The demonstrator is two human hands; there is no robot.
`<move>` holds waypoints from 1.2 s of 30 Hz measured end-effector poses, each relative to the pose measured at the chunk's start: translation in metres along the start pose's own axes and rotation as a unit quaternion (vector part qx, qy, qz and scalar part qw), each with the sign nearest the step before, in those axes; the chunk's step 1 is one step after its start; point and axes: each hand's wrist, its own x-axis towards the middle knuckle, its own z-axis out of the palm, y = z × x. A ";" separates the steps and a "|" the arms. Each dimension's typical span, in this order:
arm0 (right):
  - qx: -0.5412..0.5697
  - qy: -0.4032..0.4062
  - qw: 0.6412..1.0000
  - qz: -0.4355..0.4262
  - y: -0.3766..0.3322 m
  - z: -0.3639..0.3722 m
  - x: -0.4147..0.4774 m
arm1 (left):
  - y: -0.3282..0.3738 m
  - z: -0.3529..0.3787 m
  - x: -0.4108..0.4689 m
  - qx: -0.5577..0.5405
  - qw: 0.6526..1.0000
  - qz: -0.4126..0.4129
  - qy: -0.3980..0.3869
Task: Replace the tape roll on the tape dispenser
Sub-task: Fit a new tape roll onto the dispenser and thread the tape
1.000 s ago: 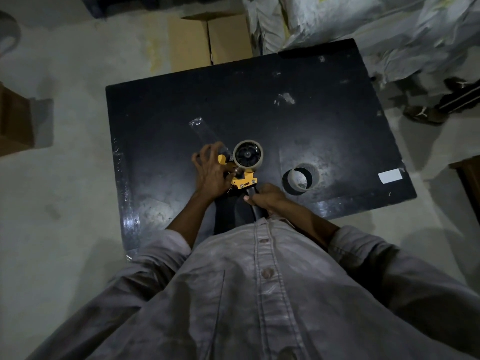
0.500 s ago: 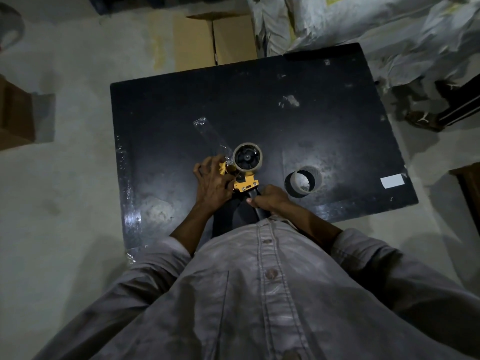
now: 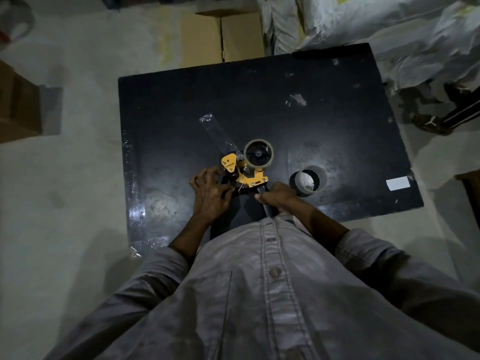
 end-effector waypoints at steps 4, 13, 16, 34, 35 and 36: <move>0.010 -0.009 1.000 -0.004 0.002 -0.001 0.000 | -0.006 -0.003 0.009 -0.028 1.000 -0.002 0.010; 0.002 0.003 1.000 -0.004 0.007 -0.003 0.009 | -0.020 0.007 0.016 -0.129 0.991 0.035 -0.001; 0.026 0.010 1.000 -0.012 0.007 -0.005 0.003 | -0.018 0.008 0.012 -0.128 0.991 0.030 0.001; 0.058 0.178 0.957 -0.221 0.015 0.020 0.008 | -0.005 0.006 -0.002 -0.153 0.988 -0.007 0.006; 0.050 0.183 0.956 -0.225 0.015 0.021 0.009 | -0.003 0.007 -0.003 -0.155 0.988 -0.015 0.005; 0.044 0.186 0.954 -0.233 0.015 0.022 0.012 | -0.002 0.008 -0.003 -0.155 0.988 -0.026 0.001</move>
